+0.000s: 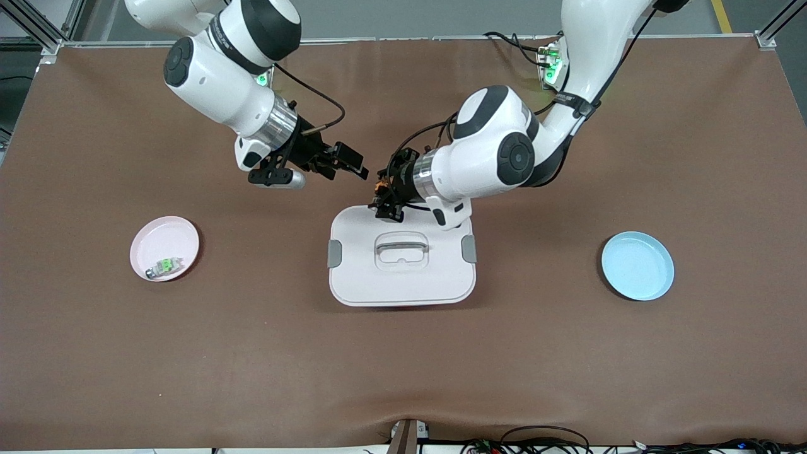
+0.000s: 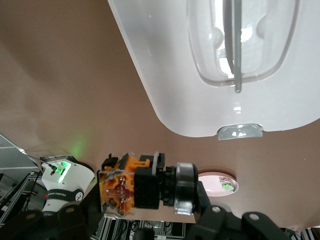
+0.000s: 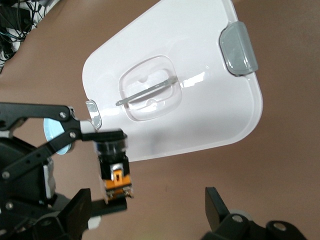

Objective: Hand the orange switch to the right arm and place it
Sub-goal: 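Carry the switch over the white box toward the right gripper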

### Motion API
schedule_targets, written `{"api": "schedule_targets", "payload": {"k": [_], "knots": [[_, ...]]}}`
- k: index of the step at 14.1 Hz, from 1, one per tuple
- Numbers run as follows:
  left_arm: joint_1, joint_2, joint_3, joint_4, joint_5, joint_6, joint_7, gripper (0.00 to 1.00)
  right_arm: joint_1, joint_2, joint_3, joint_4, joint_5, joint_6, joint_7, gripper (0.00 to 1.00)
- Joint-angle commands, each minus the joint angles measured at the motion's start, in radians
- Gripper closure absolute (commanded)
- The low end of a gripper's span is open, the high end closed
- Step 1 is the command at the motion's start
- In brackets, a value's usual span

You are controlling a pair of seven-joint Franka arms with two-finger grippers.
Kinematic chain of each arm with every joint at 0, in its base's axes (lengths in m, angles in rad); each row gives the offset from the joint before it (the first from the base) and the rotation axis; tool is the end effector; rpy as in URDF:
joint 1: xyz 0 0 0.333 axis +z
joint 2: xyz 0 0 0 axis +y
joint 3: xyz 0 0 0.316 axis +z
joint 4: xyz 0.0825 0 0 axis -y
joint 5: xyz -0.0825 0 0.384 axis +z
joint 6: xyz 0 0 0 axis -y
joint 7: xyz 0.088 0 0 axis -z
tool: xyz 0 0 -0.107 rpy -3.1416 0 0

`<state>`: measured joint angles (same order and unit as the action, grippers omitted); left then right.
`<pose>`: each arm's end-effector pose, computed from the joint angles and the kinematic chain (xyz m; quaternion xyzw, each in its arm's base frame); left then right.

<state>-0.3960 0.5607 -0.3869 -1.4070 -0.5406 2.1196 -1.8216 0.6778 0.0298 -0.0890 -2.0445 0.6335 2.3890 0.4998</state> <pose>0.5393 -0.4875 0.4255 0.7294 0.5913 -0.2982 0.1715 0.4839 0.3299 0.4604 -0.9464 0.1490 -0.0009 0.2866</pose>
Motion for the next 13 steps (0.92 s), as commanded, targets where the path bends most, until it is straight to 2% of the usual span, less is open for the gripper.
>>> {"api": "schedule_targets", "payload": {"k": [1,4,10,11,13], "knots": [[-0.027,0.019,0.005,0.043,-0.016,-0.004,-0.031,1.00,0.020,0.044,0.003,0.017,0.034,0.053,-0.021,0.00],[-0.037,0.019,0.005,0.048,-0.016,-0.001,-0.036,1.00,0.034,0.084,0.005,0.032,0.043,0.099,-0.020,0.00],[-0.038,0.018,0.005,0.056,-0.016,-0.001,-0.038,1.00,0.045,0.090,0.006,0.035,0.046,0.113,-0.021,0.01],[-0.038,0.018,0.005,0.060,-0.016,-0.001,-0.038,1.00,0.046,0.090,0.006,0.036,0.046,0.113,-0.020,0.16],[-0.038,0.018,0.005,0.062,-0.016,-0.001,-0.036,1.00,0.048,0.088,0.006,0.036,0.048,0.113,-0.020,0.31]]}}
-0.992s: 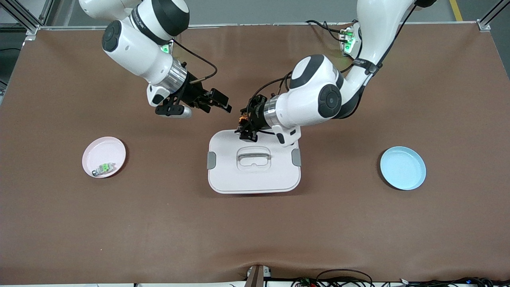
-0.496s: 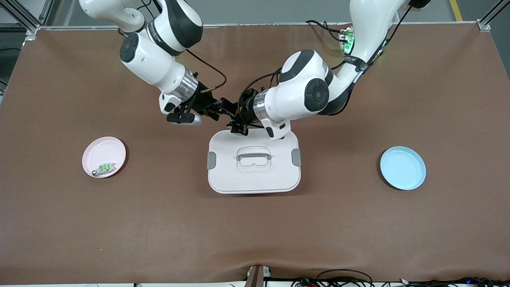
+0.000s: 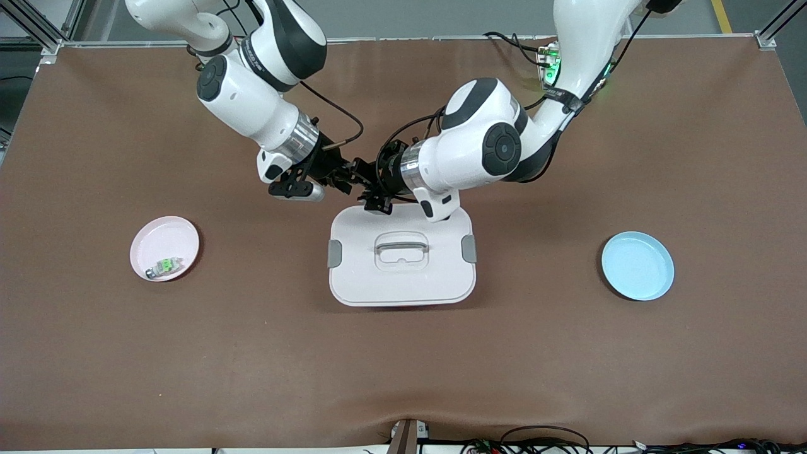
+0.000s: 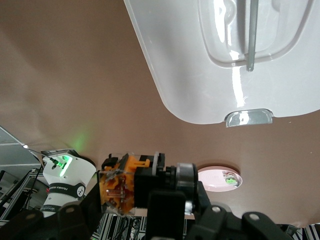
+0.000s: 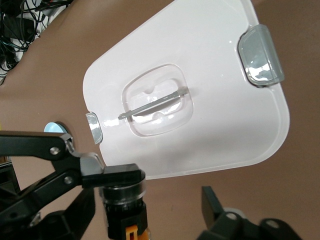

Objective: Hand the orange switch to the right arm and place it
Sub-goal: 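Carry the switch over the white box toward the right gripper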

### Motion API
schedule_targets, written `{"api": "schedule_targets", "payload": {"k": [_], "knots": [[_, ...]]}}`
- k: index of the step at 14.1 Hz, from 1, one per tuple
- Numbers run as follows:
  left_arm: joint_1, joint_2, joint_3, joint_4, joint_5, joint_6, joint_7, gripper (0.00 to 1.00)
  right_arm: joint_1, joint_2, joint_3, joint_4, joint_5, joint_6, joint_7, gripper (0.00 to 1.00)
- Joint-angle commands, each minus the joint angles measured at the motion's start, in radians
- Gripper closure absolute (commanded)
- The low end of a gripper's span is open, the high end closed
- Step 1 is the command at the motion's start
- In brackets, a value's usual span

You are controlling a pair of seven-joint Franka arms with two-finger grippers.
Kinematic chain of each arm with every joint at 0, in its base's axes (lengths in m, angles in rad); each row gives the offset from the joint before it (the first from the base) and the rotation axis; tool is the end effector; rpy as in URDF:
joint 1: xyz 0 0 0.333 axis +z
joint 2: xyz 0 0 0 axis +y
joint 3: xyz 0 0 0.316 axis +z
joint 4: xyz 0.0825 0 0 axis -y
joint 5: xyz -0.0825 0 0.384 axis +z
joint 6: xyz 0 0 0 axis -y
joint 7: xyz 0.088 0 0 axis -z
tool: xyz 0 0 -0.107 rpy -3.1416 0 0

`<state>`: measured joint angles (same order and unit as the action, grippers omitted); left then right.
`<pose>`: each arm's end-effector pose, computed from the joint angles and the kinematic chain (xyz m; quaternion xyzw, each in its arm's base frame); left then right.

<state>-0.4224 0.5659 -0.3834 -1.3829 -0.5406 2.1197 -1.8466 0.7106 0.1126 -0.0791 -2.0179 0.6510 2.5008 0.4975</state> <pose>0.5322 -0.5009 0.4333 0.7284 0.5907 -0.3007 0.1734 0.4913 0.3559 0.4350 -0.9447 0.1528 -0.0247 0.2891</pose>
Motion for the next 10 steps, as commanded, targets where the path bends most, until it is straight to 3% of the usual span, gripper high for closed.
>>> {"api": "schedule_targets", "payload": {"k": [1,3,6,10], "knots": [[-0.010,0.012,0.001,0.038,-0.016,-0.001,-0.011,1.00,0.019,0.007,-0.004,0.010,0.054,0.001,-0.017,0.32],[-0.010,0.012,0.001,0.039,-0.016,-0.001,-0.011,1.00,0.036,0.007,-0.005,0.013,0.134,0.004,-0.019,0.32],[-0.010,0.012,0.001,0.039,-0.016,-0.001,-0.011,1.00,0.067,0.016,-0.005,0.011,0.147,0.038,-0.019,0.32],[-0.010,0.012,0.001,0.042,-0.016,-0.001,-0.011,1.00,0.070,0.024,-0.005,0.011,0.147,0.044,-0.019,0.62]]}}
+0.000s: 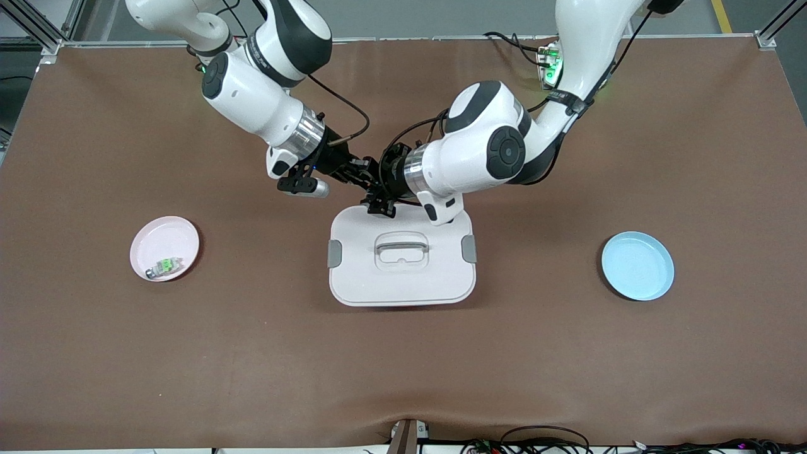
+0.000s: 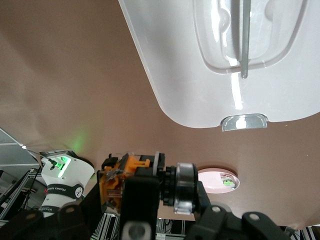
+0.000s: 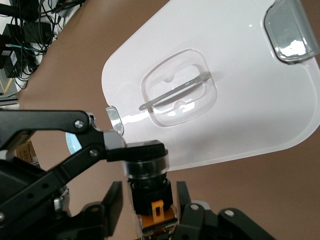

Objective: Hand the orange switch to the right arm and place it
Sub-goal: 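Grasp the switch with the right gripper while the left gripper releases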

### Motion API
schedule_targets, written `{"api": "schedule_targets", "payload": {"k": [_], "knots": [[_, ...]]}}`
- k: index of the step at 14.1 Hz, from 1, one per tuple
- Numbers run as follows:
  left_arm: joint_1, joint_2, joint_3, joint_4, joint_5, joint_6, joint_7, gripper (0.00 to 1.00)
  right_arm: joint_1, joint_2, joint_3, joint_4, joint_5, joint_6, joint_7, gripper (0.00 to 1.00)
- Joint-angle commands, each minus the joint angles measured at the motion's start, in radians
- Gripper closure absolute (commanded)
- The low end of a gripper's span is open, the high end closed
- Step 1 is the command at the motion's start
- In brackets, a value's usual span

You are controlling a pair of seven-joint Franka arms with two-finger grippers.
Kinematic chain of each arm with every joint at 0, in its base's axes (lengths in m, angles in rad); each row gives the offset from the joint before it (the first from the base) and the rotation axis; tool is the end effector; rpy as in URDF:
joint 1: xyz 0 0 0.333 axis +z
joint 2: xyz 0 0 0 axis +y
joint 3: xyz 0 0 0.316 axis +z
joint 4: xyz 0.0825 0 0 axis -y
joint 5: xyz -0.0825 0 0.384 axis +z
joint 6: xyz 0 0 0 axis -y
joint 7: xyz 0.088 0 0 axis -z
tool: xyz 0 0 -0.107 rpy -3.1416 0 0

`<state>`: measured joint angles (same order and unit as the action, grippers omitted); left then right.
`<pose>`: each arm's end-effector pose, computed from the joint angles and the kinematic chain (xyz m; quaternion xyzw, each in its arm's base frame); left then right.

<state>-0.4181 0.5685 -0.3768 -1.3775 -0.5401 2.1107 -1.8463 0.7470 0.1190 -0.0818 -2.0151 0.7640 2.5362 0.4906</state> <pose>0.5371 -0.4962 0.4326 0.7270 0.5933 -0.2999 0.1718 0.4834 0.3709 0.4353 -0.9295 0.1764 -0.0117 0.3237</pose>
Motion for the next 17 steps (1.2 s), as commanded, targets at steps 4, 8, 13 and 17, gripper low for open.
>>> {"api": "schedule_targets", "payload": {"k": [4,8,13,17], "knots": [[-0.015,0.010,-0.004,0.040,-0.017,0.008,-0.011,1.00,0.034,0.018,-0.003,0.010,0.034,0.007,-0.011,0.92],[-0.010,0.007,-0.002,0.040,-0.017,0.006,-0.007,0.34,0.034,0.018,-0.003,0.010,0.032,-0.001,-0.012,0.95],[0.013,-0.022,0.013,0.046,-0.005,-0.001,-0.004,0.00,0.020,-0.004,-0.007,0.007,0.020,-0.058,-0.066,0.94],[0.021,-0.073,0.064,0.044,0.116,-0.015,-0.004,0.00,-0.026,-0.065,-0.012,-0.007,-0.078,-0.192,-0.112,0.94]]}}
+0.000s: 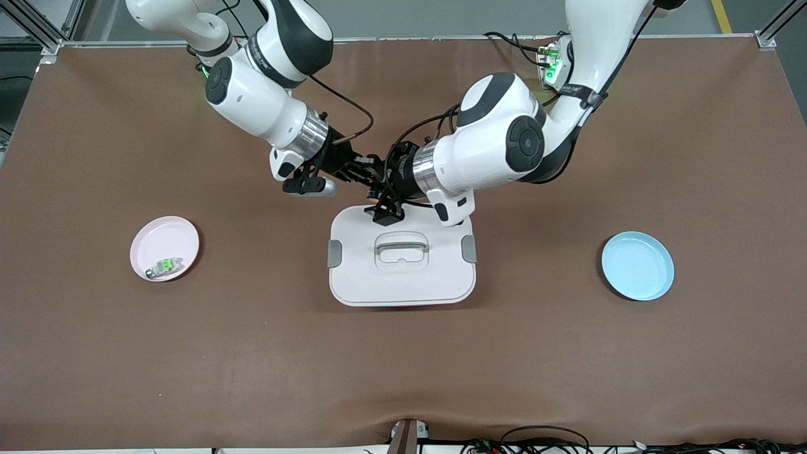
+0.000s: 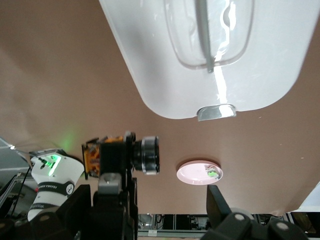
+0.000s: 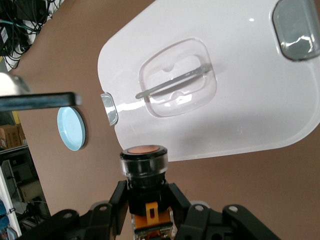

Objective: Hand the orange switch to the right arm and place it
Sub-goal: 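Grasp the switch with the right gripper while the left gripper releases, then carry the switch to the white plate while the left gripper withdraws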

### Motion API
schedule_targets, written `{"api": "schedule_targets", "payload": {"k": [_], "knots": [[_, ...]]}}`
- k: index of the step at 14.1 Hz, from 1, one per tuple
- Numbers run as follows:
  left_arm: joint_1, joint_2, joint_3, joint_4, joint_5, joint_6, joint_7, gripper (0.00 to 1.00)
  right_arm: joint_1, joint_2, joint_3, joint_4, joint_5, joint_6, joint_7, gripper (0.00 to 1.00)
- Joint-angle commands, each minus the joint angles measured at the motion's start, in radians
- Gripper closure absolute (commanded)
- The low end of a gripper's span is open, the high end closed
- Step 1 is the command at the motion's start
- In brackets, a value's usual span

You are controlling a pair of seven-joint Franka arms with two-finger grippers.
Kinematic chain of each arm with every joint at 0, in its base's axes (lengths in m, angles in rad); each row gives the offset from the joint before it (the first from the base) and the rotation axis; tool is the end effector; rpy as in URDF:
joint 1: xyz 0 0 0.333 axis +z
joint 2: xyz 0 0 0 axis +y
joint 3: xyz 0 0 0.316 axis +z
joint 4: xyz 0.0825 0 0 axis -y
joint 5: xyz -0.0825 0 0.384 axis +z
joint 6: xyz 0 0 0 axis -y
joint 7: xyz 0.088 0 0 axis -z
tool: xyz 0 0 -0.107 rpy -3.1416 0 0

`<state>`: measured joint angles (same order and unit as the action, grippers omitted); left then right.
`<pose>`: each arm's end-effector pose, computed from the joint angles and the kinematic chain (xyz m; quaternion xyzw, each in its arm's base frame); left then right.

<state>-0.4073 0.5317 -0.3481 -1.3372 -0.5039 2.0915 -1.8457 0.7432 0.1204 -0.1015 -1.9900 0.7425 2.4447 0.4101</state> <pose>0.5540 -0.4761 0.4720 0.7332 0.5935 -0.2670 0.1970 0.4872 0.3672 0.4387 -0.9415 0.1263 0.0003 0.3125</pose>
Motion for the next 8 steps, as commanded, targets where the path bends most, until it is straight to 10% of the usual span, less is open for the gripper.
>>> {"api": "schedule_targets", "payload": {"k": [1,8], "knots": [[0.027,-0.056,0.046,0.000,0.143,-0.026,-0.003,0.00,-0.040,-0.086,0.008,-0.030,-0.136,-0.155,-0.030,0.94],[0.174,-0.104,0.044,-0.007,0.459,-0.329,0.363,0.00,-0.159,-0.223,0.010,-0.024,-0.544,-0.459,-0.186,0.93]]}}
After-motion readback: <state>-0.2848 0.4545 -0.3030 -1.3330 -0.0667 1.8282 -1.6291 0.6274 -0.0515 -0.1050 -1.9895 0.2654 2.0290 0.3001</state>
